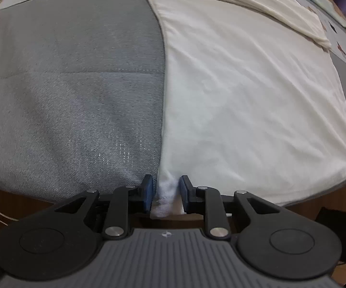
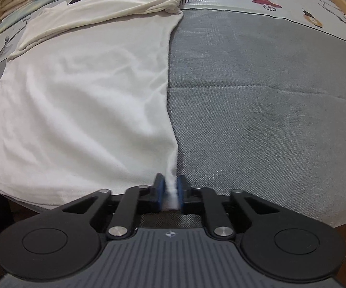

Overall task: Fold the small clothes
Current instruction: 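Grasp the shirt hem with the left gripper while the right gripper grasps the hem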

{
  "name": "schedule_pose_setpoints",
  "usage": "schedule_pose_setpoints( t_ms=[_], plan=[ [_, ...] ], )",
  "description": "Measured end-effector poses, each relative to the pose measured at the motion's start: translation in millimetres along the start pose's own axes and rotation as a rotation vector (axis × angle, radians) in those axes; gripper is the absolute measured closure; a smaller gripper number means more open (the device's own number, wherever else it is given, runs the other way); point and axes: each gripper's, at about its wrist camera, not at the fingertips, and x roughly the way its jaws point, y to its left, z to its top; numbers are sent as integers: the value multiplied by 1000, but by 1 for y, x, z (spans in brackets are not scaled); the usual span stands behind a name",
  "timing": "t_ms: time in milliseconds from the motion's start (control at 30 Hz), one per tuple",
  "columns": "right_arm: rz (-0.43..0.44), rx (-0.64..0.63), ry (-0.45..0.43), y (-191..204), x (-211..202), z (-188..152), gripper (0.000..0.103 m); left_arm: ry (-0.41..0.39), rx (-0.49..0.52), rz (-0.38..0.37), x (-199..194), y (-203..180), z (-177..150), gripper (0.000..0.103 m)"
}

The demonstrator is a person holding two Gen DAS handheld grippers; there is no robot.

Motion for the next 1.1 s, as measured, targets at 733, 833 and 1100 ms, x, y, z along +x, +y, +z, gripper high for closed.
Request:
schedule_pose_setpoints(
  t_ms=[733, 833, 1100],
  plan=[
    [-35, -4, 24, -3, 0, 0, 73, 3, 31, 21, 0, -4, -3, 70],
    [-24, -4, 26, -2, 2, 1, 74, 2, 52, 14, 0, -8, -4, 82],
    [11, 2, -7, 0, -8, 6, 96, -45, 84, 5, -11, -14, -3, 97]
  ],
)
